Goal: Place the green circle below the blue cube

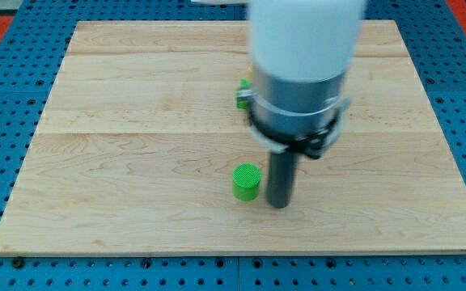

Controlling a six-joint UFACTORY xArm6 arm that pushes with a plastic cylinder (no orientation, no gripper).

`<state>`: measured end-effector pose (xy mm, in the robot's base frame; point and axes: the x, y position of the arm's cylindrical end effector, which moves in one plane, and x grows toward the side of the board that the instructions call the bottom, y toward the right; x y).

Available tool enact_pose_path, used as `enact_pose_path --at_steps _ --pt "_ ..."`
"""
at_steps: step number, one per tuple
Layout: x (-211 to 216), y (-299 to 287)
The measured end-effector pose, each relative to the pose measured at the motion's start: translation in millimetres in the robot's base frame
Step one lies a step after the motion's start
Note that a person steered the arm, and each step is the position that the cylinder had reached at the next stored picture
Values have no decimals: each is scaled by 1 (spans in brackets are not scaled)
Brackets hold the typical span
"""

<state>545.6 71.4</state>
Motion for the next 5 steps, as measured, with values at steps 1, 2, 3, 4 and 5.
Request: enact_pose_path --at_steps 1,2,3,4,5 --pt "43 -29" --pt "72 -87" --pt "42 -108" --pt "2 -58" --pt "-9 -54"
